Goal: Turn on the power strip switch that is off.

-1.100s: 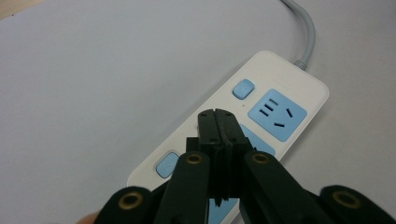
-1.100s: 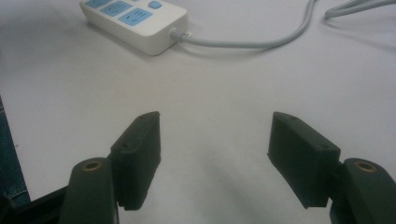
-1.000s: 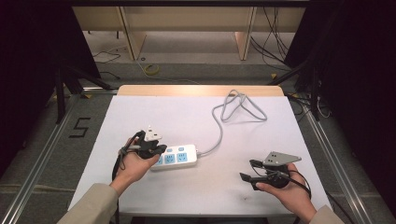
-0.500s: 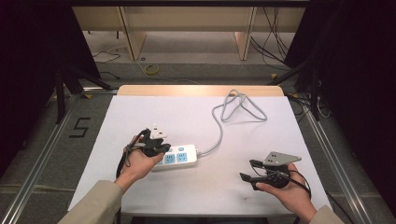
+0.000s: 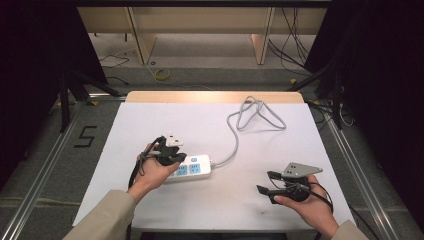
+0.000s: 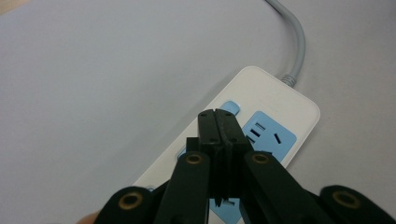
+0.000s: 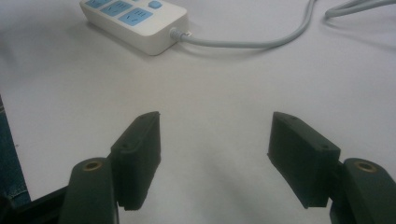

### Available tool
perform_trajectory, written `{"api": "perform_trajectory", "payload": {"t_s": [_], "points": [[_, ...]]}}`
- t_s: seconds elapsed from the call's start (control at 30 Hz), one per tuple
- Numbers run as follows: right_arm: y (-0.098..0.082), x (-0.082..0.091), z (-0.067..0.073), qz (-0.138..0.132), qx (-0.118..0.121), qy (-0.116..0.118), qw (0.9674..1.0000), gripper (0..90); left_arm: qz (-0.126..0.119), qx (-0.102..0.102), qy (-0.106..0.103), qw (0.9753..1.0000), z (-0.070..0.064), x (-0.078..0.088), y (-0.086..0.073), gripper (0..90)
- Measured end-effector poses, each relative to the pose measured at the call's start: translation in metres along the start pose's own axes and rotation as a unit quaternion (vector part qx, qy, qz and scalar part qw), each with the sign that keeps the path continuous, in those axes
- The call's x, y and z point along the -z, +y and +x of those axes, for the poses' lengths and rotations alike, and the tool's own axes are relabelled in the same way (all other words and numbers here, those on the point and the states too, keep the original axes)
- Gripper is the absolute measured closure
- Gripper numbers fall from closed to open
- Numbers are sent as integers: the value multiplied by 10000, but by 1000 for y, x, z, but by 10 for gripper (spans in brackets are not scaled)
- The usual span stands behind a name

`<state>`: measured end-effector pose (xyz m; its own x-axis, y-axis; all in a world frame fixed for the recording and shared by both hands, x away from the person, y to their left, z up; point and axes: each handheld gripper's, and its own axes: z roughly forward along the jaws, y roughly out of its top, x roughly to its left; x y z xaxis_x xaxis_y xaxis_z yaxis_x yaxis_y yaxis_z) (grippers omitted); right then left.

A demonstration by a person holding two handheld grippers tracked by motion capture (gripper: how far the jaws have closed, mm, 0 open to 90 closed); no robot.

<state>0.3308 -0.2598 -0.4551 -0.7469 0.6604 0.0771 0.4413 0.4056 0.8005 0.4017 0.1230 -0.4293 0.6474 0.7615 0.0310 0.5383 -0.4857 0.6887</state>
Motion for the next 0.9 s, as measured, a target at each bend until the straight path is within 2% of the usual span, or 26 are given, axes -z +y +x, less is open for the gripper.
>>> {"api": "perform_trajectory", "payload": {"t_s": [0.9], "points": [[0,0,0,6,-13,6,10000,348,216,-89,-106,9997,-6,-18,13,900]]}}
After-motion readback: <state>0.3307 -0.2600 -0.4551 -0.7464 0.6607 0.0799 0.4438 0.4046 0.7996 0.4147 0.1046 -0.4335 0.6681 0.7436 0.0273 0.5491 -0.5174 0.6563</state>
